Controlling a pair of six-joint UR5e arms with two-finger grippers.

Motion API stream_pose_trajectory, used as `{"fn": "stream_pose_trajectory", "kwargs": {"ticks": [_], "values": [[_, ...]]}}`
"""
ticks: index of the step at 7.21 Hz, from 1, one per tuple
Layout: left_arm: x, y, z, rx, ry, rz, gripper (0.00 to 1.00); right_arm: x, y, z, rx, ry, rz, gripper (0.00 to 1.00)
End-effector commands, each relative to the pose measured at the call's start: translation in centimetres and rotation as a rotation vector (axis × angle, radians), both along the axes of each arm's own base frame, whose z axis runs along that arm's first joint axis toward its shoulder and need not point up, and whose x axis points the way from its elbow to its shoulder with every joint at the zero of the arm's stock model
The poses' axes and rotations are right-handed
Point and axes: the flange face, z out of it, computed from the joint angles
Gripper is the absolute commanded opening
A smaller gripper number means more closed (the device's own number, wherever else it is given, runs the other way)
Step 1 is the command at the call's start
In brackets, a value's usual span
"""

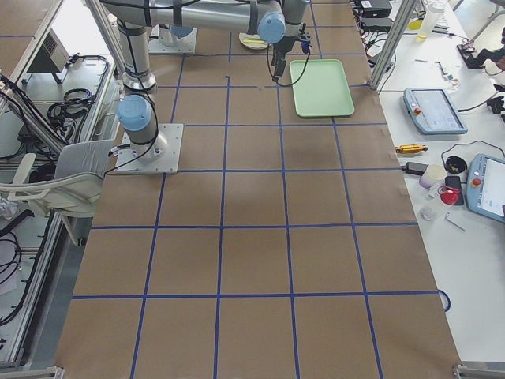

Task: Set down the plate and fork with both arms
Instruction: 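Close the left gripper on the white plate's rim and lift it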

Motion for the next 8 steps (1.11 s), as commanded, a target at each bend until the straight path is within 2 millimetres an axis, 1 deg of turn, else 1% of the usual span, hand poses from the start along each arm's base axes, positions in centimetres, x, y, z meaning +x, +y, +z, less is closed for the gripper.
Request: {"fn": "stream_pose_trajectory", "kwargs": {"ticks": [1,2,3,4,5,6,7,8], "values": [[-0.1,-0.7,0.9,-0.019,-0.019,-0.010,0.00,-0.3,-0.2,-0.1,-0.010,0.003,-0.002,1.00],[-1.2,-1.1,1.4,-0.026,-0.027,-0.032,0.00,-0.3,-0.4,0.0,-0.022,0.003,-0.002,1.00],[-2.3,-2.1,2.9,-0.057,-0.044,-0.059,0.00,-0.4,-0.4,0.0,-0.023,0.003,-0.002,1.00],[-2.9,-3.8,5.0,-0.094,-0.060,-0.072,0.00,-0.4,-0.4,0.0,-0.023,0.003,-0.002,1.00],[-2.7,-5.4,7.0,-0.099,-0.066,-0.021,0.00,-0.4,-0.4,0.1,-0.025,0.003,-0.002,1.00],[-2.7,-6.8,8.4,-0.092,0.000,0.046,0.00,-0.4,-0.4,0.0,-0.024,0.004,-0.002,1.00],[-2.8,-8.2,9.7,-0.085,0.012,0.124,0.00,-0.5,-0.4,0.0,-0.022,0.006,-0.001,1.00],[-5.3,-10.2,10.9,-0.080,0.042,0.201,0.00,-0.5,-0.3,0.0,-0.019,0.006,-0.001,1.00]]}}
